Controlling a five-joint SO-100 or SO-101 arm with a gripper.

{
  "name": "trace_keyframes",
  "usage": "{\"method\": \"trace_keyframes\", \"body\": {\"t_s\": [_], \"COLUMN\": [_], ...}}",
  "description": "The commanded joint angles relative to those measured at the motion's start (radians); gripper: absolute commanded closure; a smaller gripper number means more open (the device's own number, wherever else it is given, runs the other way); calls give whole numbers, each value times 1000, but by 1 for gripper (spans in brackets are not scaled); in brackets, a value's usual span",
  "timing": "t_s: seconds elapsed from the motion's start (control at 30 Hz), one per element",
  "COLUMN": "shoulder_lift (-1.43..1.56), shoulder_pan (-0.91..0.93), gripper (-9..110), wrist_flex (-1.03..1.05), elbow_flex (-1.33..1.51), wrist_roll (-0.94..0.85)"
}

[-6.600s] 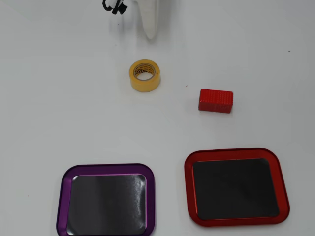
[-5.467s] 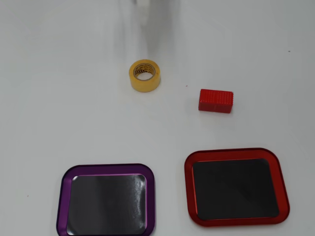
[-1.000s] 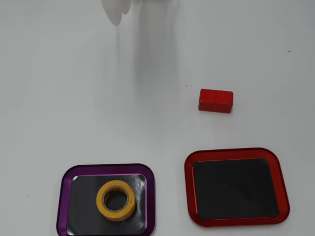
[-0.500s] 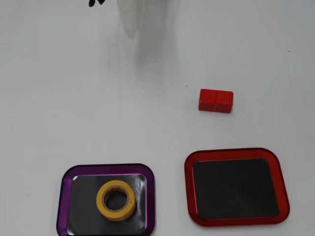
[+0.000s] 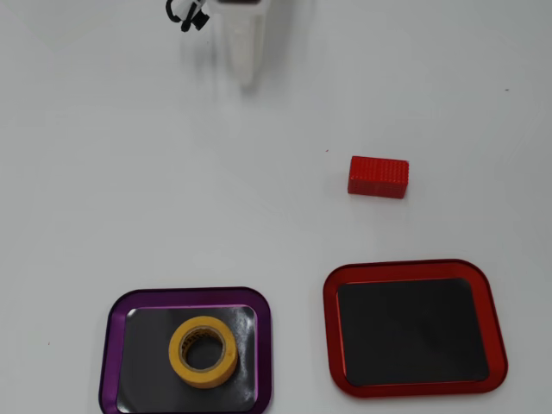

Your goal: Grasp a tape and put it in the right purple dish.

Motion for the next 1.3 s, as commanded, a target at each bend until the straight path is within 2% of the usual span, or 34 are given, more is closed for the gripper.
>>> {"method": "trace_keyframes", "body": {"t_s": [0.0,0.17,0.4,0.5,0.6,1.27], "shoulder_lift": [135,362,658,637,611,611], "shoulder_pan": [2,5,3,2,2,3], "gripper": [93,93,94,95,102,102], "wrist_flex": [-20,11,210,218,222,210], "elbow_flex": [91,192,224,225,225,227], "wrist_roll": [6,8,9,9,9,2]}}
